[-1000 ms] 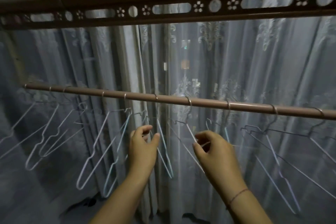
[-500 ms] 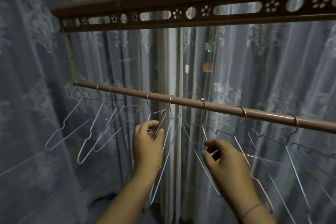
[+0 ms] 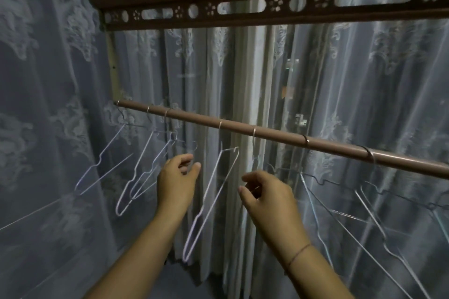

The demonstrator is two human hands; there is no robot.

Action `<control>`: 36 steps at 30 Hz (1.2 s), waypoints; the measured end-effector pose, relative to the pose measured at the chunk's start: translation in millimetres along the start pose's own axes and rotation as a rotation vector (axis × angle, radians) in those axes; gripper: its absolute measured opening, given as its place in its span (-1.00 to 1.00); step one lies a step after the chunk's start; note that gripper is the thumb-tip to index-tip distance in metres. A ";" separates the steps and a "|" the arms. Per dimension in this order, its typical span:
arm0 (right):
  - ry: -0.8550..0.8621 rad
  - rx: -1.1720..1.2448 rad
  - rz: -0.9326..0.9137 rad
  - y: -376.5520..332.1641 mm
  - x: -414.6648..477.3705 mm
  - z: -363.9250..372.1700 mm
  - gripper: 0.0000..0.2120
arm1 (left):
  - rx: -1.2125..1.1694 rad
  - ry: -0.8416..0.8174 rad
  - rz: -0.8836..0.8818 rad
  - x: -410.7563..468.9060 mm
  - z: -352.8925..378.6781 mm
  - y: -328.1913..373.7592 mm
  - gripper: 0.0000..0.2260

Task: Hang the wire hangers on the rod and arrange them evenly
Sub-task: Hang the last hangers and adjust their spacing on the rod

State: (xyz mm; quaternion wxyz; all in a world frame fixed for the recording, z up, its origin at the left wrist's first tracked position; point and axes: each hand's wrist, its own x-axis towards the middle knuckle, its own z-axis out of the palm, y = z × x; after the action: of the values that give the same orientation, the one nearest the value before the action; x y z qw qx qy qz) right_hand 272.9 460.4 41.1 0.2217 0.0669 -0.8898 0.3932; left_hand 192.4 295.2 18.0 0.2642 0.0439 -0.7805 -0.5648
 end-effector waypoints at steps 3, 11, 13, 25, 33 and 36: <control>-0.012 -0.059 0.029 -13.8 18.3 19.2 -0.83 | -0.012 -0.007 0.038 27.0 -19.1 -8.1 -0.74; 0.127 -0.248 0.242 -34.2 46.3 73.2 -0.73 | 0.184 -0.160 0.116 102.9 -50.6 -24.8 -0.63; 0.168 -0.263 0.315 -36.6 48.0 82.5 -0.75 | 0.196 -0.236 0.100 113.8 -50.0 -28.2 -0.63; 0.259 -0.402 0.502 -34.4 52.6 104.1 -0.80 | 0.184 -0.422 0.092 116.2 -37.0 -41.8 -0.67; 0.327 -0.347 0.524 -19.1 55.2 110.4 -0.88 | 0.230 -0.487 0.104 108.8 -24.1 -42.1 -0.75; 0.330 -0.335 0.516 -17.0 56.3 110.2 -0.89 | 0.232 -0.475 0.098 108.7 -21.8 -43.0 -0.76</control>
State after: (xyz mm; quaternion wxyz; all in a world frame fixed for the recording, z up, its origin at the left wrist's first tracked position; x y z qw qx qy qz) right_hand 190.0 371.6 12.4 0.2638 -0.2618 -0.8819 0.2901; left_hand 99.4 221.1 23.4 0.0938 -0.0979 -0.8815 -0.4523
